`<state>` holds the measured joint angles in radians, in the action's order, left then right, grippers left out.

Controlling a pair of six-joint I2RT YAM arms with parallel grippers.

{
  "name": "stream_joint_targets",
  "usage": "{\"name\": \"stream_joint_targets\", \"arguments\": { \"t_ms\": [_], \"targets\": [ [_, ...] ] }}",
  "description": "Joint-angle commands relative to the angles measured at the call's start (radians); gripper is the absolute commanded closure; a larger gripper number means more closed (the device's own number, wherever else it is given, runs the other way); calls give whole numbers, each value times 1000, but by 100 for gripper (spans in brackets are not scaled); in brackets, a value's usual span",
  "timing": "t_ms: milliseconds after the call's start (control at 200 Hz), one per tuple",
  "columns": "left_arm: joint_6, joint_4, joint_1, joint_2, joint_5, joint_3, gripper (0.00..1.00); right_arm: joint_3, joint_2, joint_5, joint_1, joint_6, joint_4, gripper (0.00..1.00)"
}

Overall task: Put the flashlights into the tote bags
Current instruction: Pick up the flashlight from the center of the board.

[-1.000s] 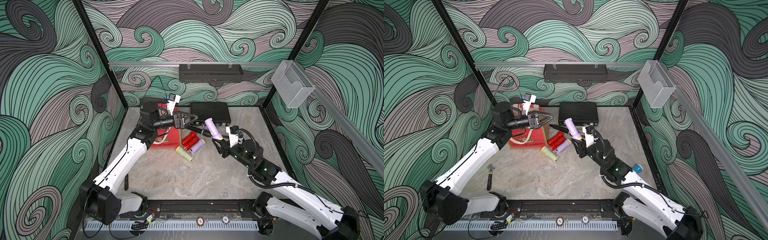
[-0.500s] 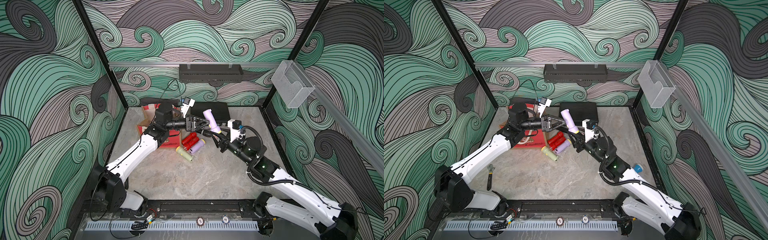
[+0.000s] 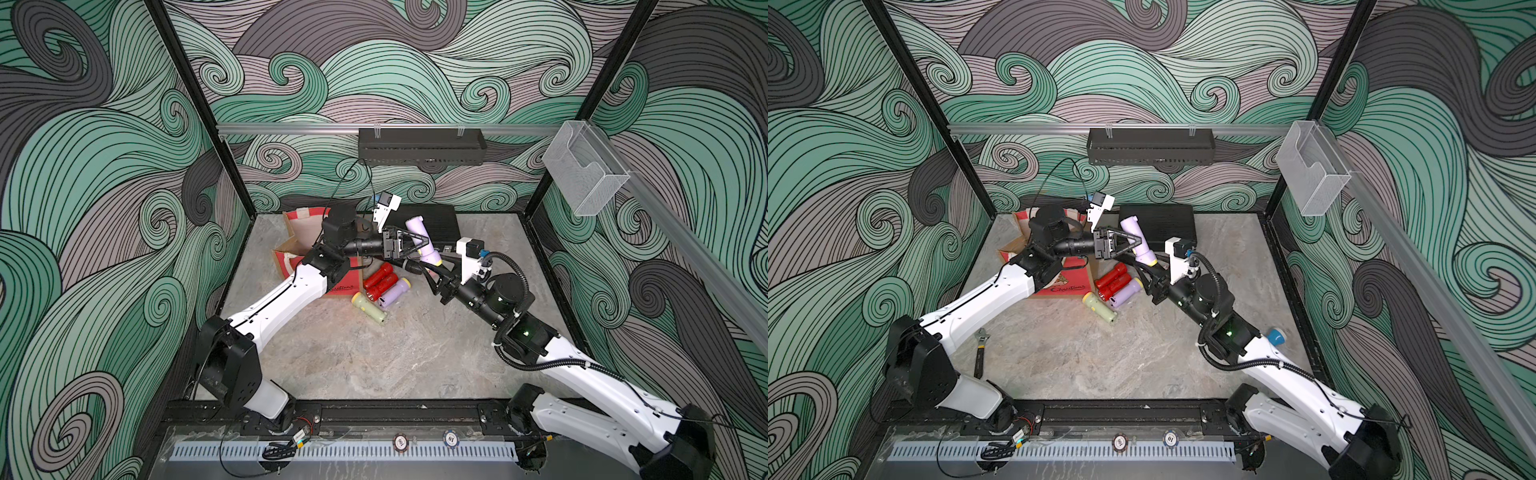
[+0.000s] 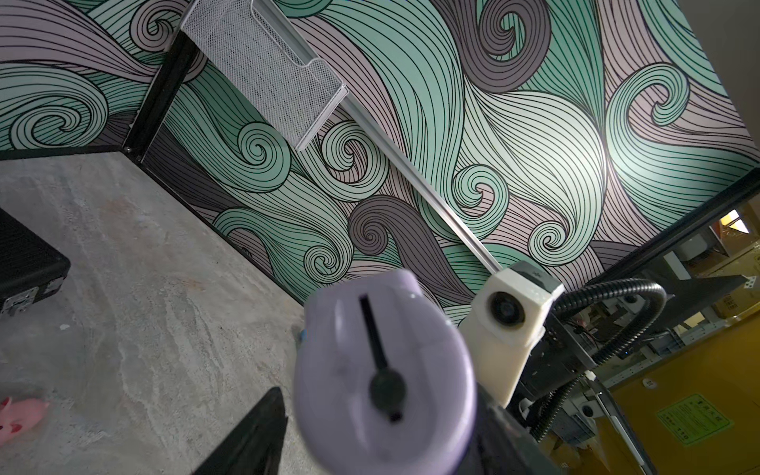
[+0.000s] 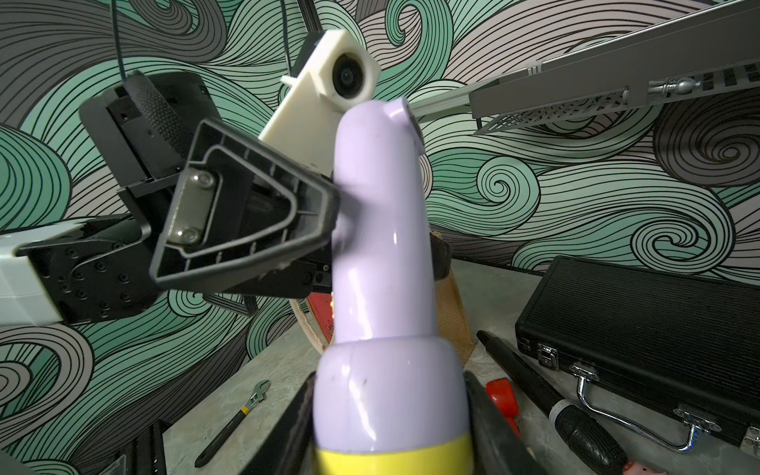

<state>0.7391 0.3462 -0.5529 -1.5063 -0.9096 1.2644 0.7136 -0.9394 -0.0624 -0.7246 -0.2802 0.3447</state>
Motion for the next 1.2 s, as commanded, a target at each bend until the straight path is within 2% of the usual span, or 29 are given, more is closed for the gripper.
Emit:
{"name": "stream_joint_targets", "arguments": {
  "t_ms": [0, 641, 676, 781, 946, 1011, 1101, 1146, 1196],
  "targets": [
    [2, 40, -12, -9, -11, 49, 39, -3, 0, -13, 5, -13, 49, 100],
    [-23, 5, -25, -9, -15, 66, 88, -3, -11, -7, 4, -7, 33, 100],
    [-25, -1, -25, -6, -13, 66, 92, -1, -16, -7, 3, -4, 26, 93],
    [-52, -35, -25, 7, 11, 66, 97, 7, -15, 6, 4, -3, -7, 60],
    [-156, -145, -22, 35, 107, 66, 100, 10, -13, 57, 3, -16, -64, 24],
    [-203, -241, -12, 44, 146, 89, 100, 15, -15, 62, 3, -19, -82, 16],
    [-248, -305, -2, 57, 184, 100, 100, 20, -14, 61, 3, -16, -98, 11],
    [-257, -330, 5, 62, 200, 103, 100, 22, -12, 62, 3, -14, -104, 2],
    [-270, -357, 18, 70, 219, 108, 100, 28, -10, 63, 3, -12, -120, 1]
  ]
}}
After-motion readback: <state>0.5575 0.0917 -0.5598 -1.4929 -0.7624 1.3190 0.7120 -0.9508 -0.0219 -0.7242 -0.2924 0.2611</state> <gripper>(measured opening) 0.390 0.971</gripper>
